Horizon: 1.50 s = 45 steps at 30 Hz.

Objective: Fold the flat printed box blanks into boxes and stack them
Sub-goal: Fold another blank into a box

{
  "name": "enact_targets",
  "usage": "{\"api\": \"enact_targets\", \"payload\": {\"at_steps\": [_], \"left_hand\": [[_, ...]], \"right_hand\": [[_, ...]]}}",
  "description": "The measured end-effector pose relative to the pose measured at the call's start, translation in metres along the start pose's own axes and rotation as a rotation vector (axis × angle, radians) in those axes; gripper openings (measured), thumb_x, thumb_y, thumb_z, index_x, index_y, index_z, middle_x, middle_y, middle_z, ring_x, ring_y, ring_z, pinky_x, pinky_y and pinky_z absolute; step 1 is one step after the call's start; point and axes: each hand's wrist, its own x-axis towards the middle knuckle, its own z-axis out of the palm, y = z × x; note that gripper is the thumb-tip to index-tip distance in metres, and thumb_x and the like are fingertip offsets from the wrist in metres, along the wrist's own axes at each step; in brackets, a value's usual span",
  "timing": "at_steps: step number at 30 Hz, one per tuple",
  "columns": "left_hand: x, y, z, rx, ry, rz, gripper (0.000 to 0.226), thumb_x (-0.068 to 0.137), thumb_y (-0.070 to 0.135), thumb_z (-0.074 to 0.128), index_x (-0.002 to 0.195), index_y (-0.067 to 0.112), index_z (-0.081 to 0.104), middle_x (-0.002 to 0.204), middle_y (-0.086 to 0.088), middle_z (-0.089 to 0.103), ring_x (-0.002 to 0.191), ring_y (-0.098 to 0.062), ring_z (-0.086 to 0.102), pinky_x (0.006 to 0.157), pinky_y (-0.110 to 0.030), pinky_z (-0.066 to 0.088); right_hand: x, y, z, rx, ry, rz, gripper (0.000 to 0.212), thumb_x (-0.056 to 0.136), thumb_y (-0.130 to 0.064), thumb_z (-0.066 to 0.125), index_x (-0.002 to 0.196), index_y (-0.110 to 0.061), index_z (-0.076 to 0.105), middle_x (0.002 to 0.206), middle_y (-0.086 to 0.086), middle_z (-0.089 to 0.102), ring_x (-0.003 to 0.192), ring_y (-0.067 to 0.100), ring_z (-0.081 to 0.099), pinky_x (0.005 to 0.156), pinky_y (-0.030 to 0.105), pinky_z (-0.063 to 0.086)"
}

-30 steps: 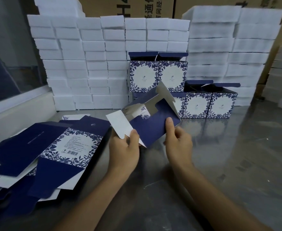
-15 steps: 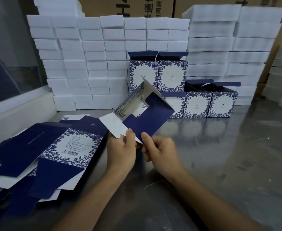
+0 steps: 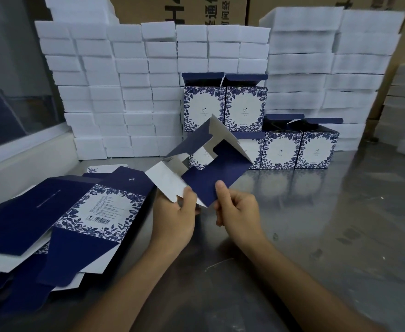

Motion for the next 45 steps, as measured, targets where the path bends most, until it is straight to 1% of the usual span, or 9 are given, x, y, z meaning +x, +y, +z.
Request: {"api": "enact_targets", "payload": {"at_steps": [5, 9, 17, 24, 29, 32, 35, 38, 45], "left_hand": [[0.0, -0.003, 0.0, 0.003, -0.062, -0.007, 0.013, 0.096, 0.008, 0.054, 0.096, 0.0, 0.064, 0.084, -0.013, 0.071, 0.078, -0.02, 0.071, 0.071, -0.037, 0.06], [0.0, -0.004, -0.001, -0.006, -0.065, -0.003, 0.018, 0.095, 0.006, 0.054, 0.08, 0.005, 0.063, 0.067, -0.006, 0.067, 0.065, -0.015, 0.068, 0.057, -0.019, 0.054], [0.003, -0.007, -0.005, 0.027, -0.053, 0.035, 0.025, 0.081, 0.03, 0.052, 0.078, 0.008, 0.062, 0.068, -0.001, 0.067, 0.067, -0.008, 0.066, 0.064, -0.02, 0.052], [0.0, -0.004, -0.003, -0.002, -0.087, 0.015, 0.02, 0.079, 0.03, 0.053, 0.076, 0.011, 0.059, 0.068, -0.01, 0.065, 0.07, -0.032, 0.066, 0.068, -0.06, 0.055], [-0.001, 0.003, -0.006, 0.052, -0.06, 0.036, 0.031, 0.072, 0.029, 0.053, 0.068, -0.002, 0.057, 0.063, -0.016, 0.061, 0.062, -0.034, 0.061, 0.06, -0.058, 0.053], [0.0, 0.004, -0.007, 0.057, -0.043, 0.008, 0.03, 0.069, 0.025, 0.052, 0.069, -0.005, 0.058, 0.063, -0.016, 0.061, 0.059, -0.026, 0.059, 0.062, -0.055, 0.052], [0.001, 0.004, -0.008, 0.071, -0.024, 0.009, 0.022, 0.069, 0.024, 0.052, 0.066, 0.003, 0.059, 0.062, -0.007, 0.062, 0.061, -0.019, 0.061, 0.06, -0.038, 0.053], [0.001, 0.004, -0.009, 0.062, -0.01, 0.037, 0.02, 0.067, 0.022, 0.052, 0.062, 0.003, 0.054, 0.057, -0.003, 0.055, 0.053, -0.005, 0.048, 0.052, -0.02, 0.04], [-0.002, 0.01, -0.01, 0.089, -0.033, 0.145, 0.013, 0.067, 0.019, 0.054, 0.079, 0.024, 0.055, 0.081, -0.001, 0.061, 0.07, -0.007, 0.056, 0.054, -0.01, 0.038]], "right_hand": [[0.006, 0.004, -0.007, 0.003, 0.078, -0.006, 0.055, 0.105, -0.034, 0.048, 0.054, -0.016, 0.052, 0.041, 0.0, 0.052, 0.039, 0.013, 0.048, 0.05, 0.03, 0.042], [0.008, 0.007, -0.008, -0.006, 0.08, 0.02, 0.058, 0.106, -0.027, 0.047, 0.05, -0.014, 0.049, 0.039, 0.0, 0.049, 0.037, 0.011, 0.045, 0.047, 0.025, 0.039], [0.013, 0.008, -0.017, 0.021, 0.172, 0.021, 0.064, 0.105, -0.037, 0.049, 0.049, -0.008, 0.04, 0.042, 0.004, 0.042, 0.041, 0.017, 0.04, 0.051, 0.031, 0.036], [0.02, 0.014, -0.029, -0.021, 0.218, 0.021, 0.06, 0.106, -0.029, 0.046, 0.051, -0.01, 0.038, 0.047, 0.008, 0.041, 0.048, 0.022, 0.039, 0.051, 0.044, 0.035], [0.021, 0.013, -0.03, 0.013, 0.197, 0.061, 0.061, 0.105, -0.023, 0.048, 0.045, -0.018, 0.04, 0.044, 0.005, 0.04, 0.044, 0.02, 0.038, 0.05, 0.035, 0.032], [0.019, 0.011, -0.031, -0.014, 0.221, 0.055, 0.058, 0.102, -0.025, 0.054, 0.051, -0.002, 0.039, 0.048, 0.007, 0.039, 0.048, 0.019, 0.035, 0.053, 0.034, 0.031], [0.018, 0.006, -0.034, -0.113, 0.363, 0.039, 0.05, 0.092, -0.03, 0.069, 0.056, -0.014, 0.039, 0.046, -0.01, 0.038, 0.046, 0.008, 0.034, 0.053, 0.03, 0.031], [0.018, 0.002, -0.036, -0.162, 0.441, -0.014, 0.033, 0.086, -0.033, 0.075, 0.073, -0.023, 0.046, 0.064, -0.009, 0.052, 0.058, 0.005, 0.048, 0.059, 0.025, 0.039], [0.015, 0.002, -0.033, -0.159, 0.256, -0.123, 0.027, 0.088, -0.03, 0.077, 0.106, -0.031, 0.056, 0.1, -0.01, 0.066, 0.093, 0.007, 0.063, 0.075, 0.025, 0.048]]}}
